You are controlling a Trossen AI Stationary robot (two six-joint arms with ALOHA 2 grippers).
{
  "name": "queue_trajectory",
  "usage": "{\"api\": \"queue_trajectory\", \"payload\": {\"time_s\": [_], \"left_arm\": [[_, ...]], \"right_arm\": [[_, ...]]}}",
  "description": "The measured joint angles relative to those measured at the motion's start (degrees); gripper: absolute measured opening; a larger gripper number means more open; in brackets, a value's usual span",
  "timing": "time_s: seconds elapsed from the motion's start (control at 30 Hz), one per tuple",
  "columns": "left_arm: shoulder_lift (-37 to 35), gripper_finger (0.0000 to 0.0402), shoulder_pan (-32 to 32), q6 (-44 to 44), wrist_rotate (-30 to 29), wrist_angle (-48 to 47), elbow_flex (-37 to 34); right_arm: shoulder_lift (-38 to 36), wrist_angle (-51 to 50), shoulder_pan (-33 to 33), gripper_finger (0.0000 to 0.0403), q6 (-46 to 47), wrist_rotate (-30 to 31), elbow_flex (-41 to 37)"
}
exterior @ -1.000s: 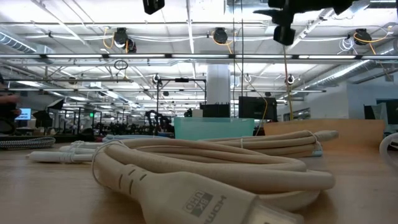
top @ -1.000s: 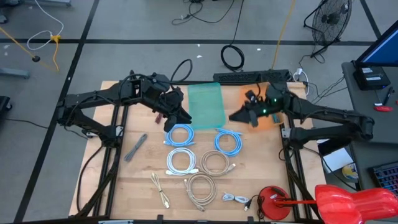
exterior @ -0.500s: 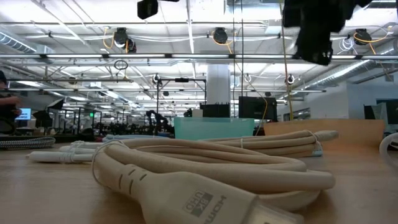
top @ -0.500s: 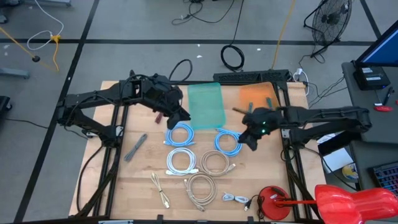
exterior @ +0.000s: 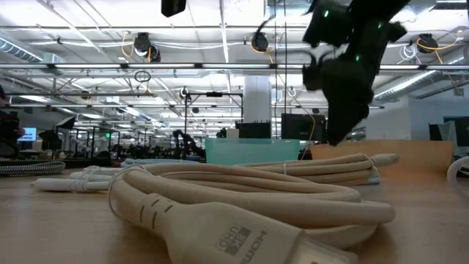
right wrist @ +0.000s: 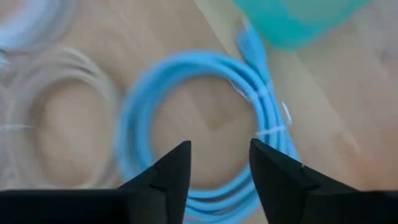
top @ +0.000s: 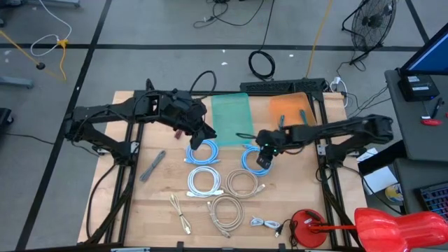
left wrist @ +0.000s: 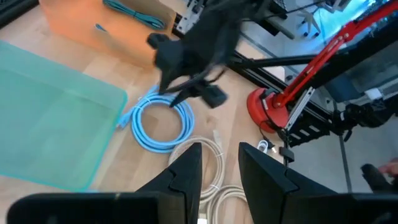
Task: Pick & Place USB Port
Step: Put the right light blue charger cable into the green bin
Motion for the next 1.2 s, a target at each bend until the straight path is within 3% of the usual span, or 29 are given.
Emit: {"api": "queue_trajectory", "payload": {"time_s": [0.23,0.43,0.8,1.0,1.2], "left_arm": [[0.0,0.0106,-3.0,-0.1,-2.3,-0.3,0.0],[0.0,0.0106,-4.5,-0.1,-4.5,-0.3,0.0],[0.0,0.0106,-4.6,0.3,-4.8,-0.3,0.0],[0.0,0.0106,-4.6,0.5,-4.8,-0.3,0.0],[0.0,0.0106,-4.6,0.8,-4.8,-0.3,0.0]], "right_arm": [[5.7,-0.4,-0.8,0.0201,-0.6,0.6,0.0],[5.7,0.2,-0.9,0.02,-4.7,7.6,0.0],[6.3,3.2,-3.9,0.0203,-6.4,7.1,0.0],[6.4,4.9,-4.8,0.0204,-4.1,1.4,-1.3],[6.5,7.8,-4.9,0.0205,-3.4,1.2,-4.4]]}}
